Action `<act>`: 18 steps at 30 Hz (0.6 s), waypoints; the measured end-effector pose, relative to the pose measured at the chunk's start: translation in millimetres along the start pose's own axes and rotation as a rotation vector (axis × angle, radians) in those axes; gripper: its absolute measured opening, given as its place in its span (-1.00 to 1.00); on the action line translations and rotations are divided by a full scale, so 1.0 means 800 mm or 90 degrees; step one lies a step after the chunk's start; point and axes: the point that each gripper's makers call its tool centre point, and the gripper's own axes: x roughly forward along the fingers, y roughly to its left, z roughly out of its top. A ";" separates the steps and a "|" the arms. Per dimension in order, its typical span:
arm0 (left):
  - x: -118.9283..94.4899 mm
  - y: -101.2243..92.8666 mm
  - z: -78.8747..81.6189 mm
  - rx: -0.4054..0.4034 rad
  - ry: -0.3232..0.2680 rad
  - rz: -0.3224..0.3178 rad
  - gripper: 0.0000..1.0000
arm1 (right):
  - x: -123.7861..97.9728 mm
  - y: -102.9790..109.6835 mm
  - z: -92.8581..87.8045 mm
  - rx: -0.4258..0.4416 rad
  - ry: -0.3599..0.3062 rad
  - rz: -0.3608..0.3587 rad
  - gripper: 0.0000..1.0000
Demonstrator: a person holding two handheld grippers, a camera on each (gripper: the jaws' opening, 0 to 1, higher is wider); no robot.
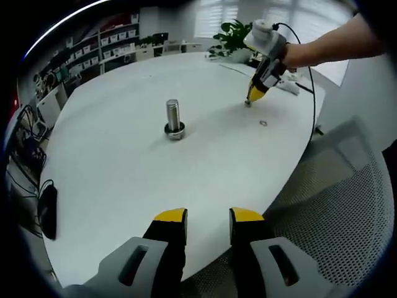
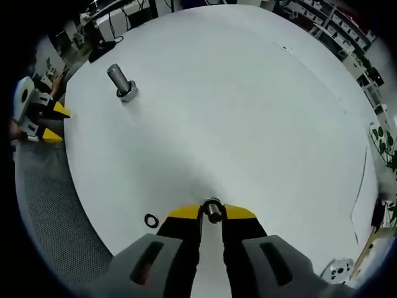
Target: Place the washer onto the threaded stud by aligning its center hole with the stud, sliding it down to the base, and recovering from edge contact or off-axis alignment until the washer reaches the visible bottom stop.
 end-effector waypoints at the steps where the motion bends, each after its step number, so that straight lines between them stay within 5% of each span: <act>1: -0.001 0.000 0.000 -0.001 -0.001 0.000 -0.50 | 0.000 0.000 -0.001 0.000 0.000 0.001 -0.71; 18: 0.001 -0.003 -0.003 0.007 0.010 -0.006 -0.50 | 0.007 0.001 -0.016 0.021 0.000 0.003 -0.71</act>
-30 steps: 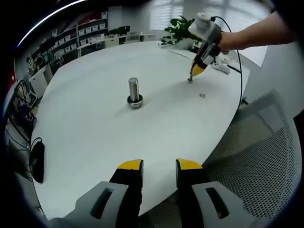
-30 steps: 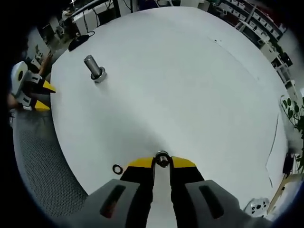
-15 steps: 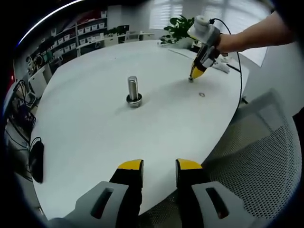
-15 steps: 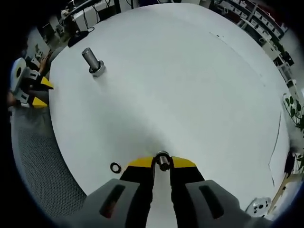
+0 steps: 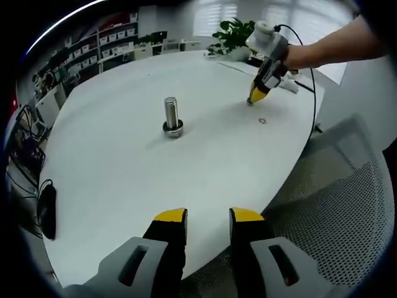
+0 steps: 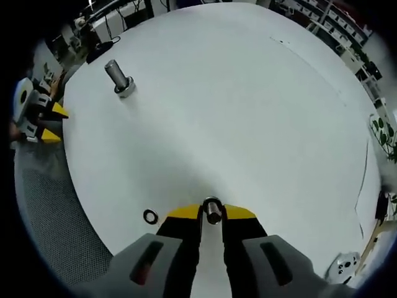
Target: Place the washer onto the threaded stud by aligning its center hole with the stud, sliding it down to the base, and recovering from edge contact or off-axis alignment until the washer reaches the visible bottom stop.
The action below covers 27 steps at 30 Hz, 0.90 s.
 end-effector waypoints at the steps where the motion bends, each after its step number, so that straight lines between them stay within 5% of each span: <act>1: 0.000 0.000 0.000 0.002 0.000 0.000 -0.50 | 0.001 -0.001 -0.001 -0.002 0.000 -0.003 -0.70; 27: -0.002 0.003 0.005 -0.003 -0.013 0.004 -0.50 | -0.011 -0.001 -0.009 0.011 -0.025 -0.019 -0.57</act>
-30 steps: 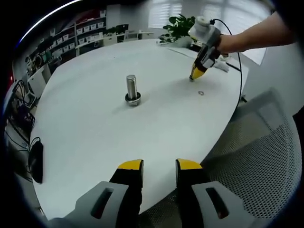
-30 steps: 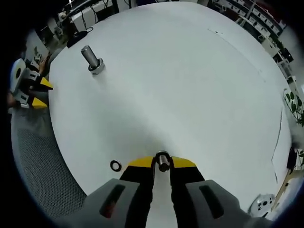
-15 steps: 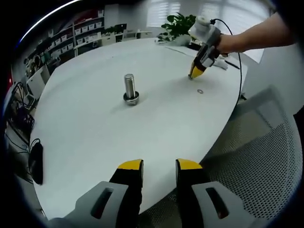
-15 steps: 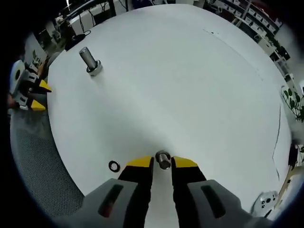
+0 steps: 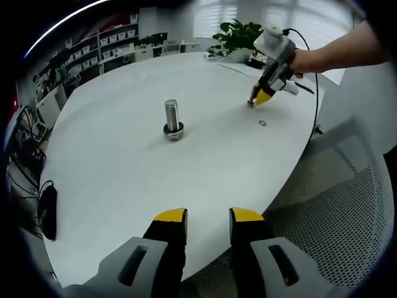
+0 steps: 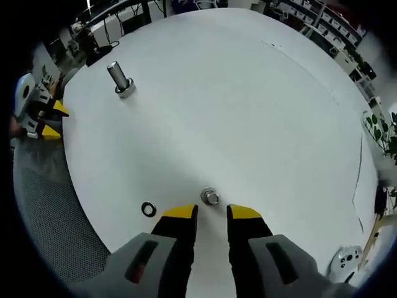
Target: Place the washer onto the threaded stud by aligning its center hole with the stud, sliding it down to the base, and recovering from edge contact or off-axis alignment until the washer reaches the visible bottom stop.
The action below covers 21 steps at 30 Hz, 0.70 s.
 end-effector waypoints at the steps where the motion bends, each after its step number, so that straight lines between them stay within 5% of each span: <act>1: 0.000 0.000 0.000 -0.001 0.000 0.000 -0.50 | -0.001 0.002 0.000 0.000 -0.001 0.001 -0.56; 21: -0.002 0.001 0.004 0.003 -0.008 0.008 -0.50 | -0.004 0.050 -0.021 -0.008 -0.015 0.043 -0.50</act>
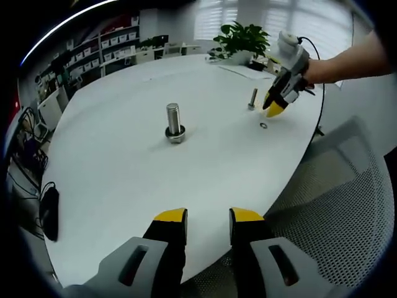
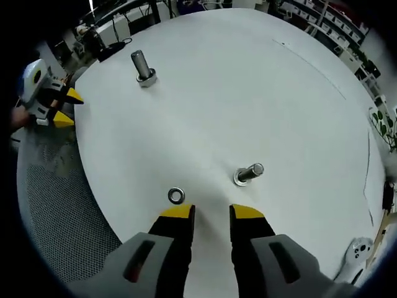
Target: Place the washer onto the threaded stud by aligning its center hole with the stud, sliding it down to the base, and recovering from edge contact or off-axis alignment until the washer reaches the visible bottom stop.
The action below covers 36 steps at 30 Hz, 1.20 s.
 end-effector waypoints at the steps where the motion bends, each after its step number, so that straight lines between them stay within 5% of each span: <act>1: 0.000 0.000 -0.001 0.000 0.001 0.000 -0.50 | 0.001 0.004 0.000 0.000 -0.001 0.005 -0.49; 10: 0.000 0.000 -0.003 -0.001 0.006 0.003 -0.50 | 0.013 0.039 0.005 -0.049 0.006 0.039 -0.46; 36: 0.002 -0.001 -0.006 0.002 0.014 0.002 -0.50 | 0.020 0.041 0.010 -0.144 0.052 0.026 -0.69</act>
